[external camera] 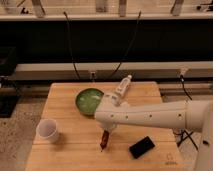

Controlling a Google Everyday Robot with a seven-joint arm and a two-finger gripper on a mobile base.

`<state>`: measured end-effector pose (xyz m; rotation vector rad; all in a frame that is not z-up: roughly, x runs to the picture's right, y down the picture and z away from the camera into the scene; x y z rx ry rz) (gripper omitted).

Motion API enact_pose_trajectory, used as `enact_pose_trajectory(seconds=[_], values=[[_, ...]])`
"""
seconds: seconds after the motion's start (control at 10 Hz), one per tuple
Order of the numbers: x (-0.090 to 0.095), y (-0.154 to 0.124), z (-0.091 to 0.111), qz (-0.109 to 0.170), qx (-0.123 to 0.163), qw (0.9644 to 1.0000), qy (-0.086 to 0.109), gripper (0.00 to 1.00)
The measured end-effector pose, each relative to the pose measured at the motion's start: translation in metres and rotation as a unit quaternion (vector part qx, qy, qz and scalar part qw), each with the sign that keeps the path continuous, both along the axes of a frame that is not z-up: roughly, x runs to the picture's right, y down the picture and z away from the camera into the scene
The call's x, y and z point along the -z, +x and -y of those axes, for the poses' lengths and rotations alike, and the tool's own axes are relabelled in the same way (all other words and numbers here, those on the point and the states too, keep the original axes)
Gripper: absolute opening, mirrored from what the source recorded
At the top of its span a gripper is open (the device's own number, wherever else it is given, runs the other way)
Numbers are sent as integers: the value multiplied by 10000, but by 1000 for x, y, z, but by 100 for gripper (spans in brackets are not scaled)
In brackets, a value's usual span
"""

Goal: Place the pepper in the ceramic bowl

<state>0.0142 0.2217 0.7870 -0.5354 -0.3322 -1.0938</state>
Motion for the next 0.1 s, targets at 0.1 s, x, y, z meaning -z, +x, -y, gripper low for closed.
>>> enact_pose_trajectory(seconds=[0.1], values=[[-1, -1, 3, -8, 0, 10000, 3, 0]])
